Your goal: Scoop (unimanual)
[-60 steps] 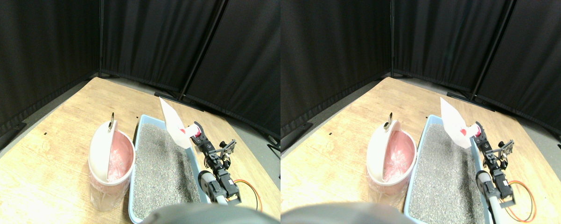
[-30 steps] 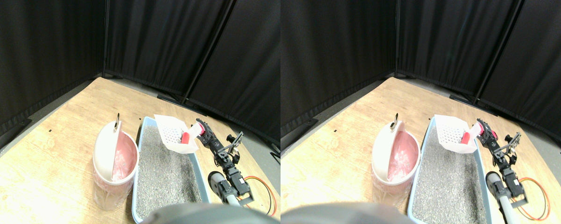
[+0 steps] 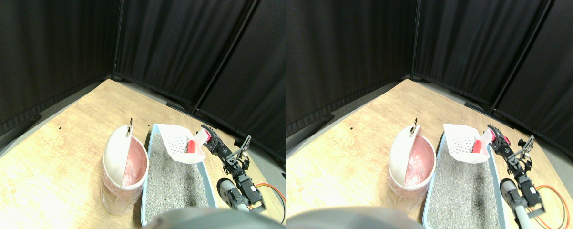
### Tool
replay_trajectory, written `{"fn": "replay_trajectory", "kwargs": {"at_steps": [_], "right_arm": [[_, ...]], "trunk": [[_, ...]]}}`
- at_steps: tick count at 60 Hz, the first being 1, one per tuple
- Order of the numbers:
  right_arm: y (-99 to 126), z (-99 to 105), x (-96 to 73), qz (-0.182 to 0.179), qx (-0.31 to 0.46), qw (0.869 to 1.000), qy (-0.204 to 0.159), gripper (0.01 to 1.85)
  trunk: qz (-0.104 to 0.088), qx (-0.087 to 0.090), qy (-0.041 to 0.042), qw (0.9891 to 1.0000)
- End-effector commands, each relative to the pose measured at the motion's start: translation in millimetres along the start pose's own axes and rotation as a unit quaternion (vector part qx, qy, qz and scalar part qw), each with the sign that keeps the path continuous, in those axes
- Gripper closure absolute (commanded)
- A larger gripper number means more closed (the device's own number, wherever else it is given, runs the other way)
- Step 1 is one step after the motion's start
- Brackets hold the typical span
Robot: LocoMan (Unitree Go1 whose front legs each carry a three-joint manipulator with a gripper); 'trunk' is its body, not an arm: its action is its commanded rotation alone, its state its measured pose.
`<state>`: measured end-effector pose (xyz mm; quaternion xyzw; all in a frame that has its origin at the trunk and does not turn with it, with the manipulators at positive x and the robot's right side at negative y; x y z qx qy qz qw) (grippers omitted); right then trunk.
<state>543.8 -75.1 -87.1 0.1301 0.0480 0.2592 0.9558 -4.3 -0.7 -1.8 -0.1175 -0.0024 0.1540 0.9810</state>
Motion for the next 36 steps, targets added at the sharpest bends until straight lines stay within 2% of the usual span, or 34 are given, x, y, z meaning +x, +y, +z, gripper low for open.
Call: {"fn": "replay_trajectory", "kwargs": {"at_steps": [1, 11, 20, 36], "right_arm": [[8.1, 8.3, -1.5, 0.023, -0.014, 0.999, -0.018, 1.81], [20.8, 4.1, 2.7, 0.038, -0.034, 0.999, 0.014, 1.81], [29.4, -3.7, 8.4, 0.059, -0.054, 0.996, 0.024, 1.81], [35.6, -17.5, 16.5, 0.044, -0.095, 0.993, 0.058, 1.81]], "trunk": [[0.018, -0.006, 0.0100, 0.9998], [0.028, -0.010, 0.0110, 0.9995], [0.034, -0.013, 0.0120, 0.9993], [0.036, -0.015, 0.0141, 0.9991]]}}
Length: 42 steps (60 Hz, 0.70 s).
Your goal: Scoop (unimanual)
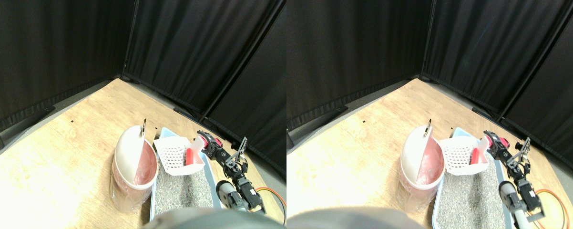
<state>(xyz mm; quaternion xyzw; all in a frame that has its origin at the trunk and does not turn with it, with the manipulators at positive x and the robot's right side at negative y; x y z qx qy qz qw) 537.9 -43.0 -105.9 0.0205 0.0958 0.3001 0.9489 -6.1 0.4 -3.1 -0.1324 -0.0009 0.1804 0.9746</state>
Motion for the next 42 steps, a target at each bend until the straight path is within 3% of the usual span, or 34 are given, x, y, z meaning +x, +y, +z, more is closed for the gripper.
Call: {"fn": "replay_trajectory", "kwargs": {"at_steps": [1, 14, 42], "right_arm": [[9.2, 11.1, 4.2, 0.013, -0.005, 1.000, -0.022, 1.81], [10.8, 10.2, 9.9, 0.033, -0.084, 0.996, -0.003, 1.81], [19.3, 43.6, 2.2, 0.034, -0.162, 0.986, 0.000, 1.81]], "trunk": [[0.010, 0.000, 0.0134, 0.9999], [0.008, 0.001, 0.0131, 0.9999], [0.003, -0.002, 0.0100, 0.9999]]}}
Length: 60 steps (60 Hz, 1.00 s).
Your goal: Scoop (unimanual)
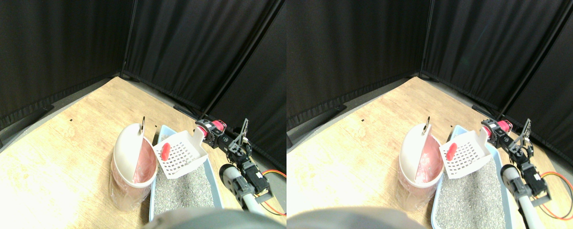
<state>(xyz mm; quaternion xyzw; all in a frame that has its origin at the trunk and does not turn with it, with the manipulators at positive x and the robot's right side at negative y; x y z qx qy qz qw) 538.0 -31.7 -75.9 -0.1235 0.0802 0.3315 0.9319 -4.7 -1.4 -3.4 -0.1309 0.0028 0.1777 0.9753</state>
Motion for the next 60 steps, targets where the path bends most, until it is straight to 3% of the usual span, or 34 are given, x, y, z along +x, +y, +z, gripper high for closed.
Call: {"fn": "replay_trajectory", "kwargs": {"at_steps": [1, 13, 37, 40, 60], "right_arm": [[2.7, 16.9, 0.3, 0.010, -0.021, 0.999, -0.035, 1.81], [7.5, 23.4, 0.3, 0.003, -0.046, 0.998, -0.031, 1.81], [25.1, 23.6, 4.5, -0.019, -0.113, 0.993, 0.036, 1.81], [25.4, 23.5, 5.6, -0.006, -0.124, 0.992, 0.025, 1.81], [27.9, 25.0, 6.8, -0.013, -0.155, 0.988, 0.020, 1.81]], "trunk": [[0.005, -0.005, 0.0061, 1.0000], [0.006, -0.009, 0.0062, 0.9999], [0.010, -0.013, 0.0059, 0.9998], [0.010, -0.014, 0.0064, 0.9998], [0.011, -0.016, 0.0069, 0.9998]]}}
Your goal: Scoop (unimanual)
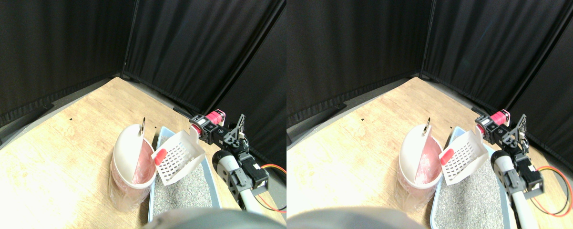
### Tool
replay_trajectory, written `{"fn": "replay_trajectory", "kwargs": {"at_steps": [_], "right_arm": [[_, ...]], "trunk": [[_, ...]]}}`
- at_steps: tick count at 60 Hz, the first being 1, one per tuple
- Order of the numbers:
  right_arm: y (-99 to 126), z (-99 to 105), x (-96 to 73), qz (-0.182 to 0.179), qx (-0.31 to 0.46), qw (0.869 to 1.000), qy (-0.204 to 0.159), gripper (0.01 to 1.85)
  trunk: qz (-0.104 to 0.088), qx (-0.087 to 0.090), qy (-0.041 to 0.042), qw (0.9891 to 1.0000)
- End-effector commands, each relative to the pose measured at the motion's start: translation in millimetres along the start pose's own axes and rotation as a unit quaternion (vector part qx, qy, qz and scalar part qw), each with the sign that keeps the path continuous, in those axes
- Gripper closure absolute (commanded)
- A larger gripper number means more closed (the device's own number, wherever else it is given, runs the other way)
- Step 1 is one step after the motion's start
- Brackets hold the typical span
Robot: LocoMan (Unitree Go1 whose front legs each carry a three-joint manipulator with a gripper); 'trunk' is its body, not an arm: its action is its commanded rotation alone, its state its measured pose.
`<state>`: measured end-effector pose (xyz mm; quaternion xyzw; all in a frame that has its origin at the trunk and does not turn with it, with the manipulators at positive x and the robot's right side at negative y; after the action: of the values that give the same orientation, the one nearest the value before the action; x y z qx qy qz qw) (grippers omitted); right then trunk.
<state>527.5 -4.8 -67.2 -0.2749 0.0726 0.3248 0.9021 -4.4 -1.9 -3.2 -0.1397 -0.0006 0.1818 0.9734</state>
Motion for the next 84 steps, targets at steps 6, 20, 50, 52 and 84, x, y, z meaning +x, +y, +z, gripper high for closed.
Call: {"fn": "replay_trajectory", "kwargs": {"at_steps": [6, 20, 50, 52, 84], "right_arm": [[0.6, 11.0, 0.3, -0.014, -0.049, 0.998, -0.022, 1.81], [-0.1, 17.2, 0.6, -0.011, -0.045, 0.998, -0.032, 1.81], [-13.2, 13.0, 3.0, -0.022, -0.011, 0.998, -0.054, 1.81], [-15.3, 9.0, 3.1, -0.029, -0.003, 0.998, -0.054, 1.81], [-73.6, -62.3, -32.9, -0.159, 0.211, 0.953, -0.147, 1.81]], "trunk": [[0.008, -0.008, 0.0096, 0.9999], [0.011, -0.010, 0.0078, 0.9999], [0.002, -0.002, 0.0128, 0.9999], [-0.001, 0.000, 0.0136, 0.9999], [-0.071, 0.049, 0.0222, 0.9960]]}}
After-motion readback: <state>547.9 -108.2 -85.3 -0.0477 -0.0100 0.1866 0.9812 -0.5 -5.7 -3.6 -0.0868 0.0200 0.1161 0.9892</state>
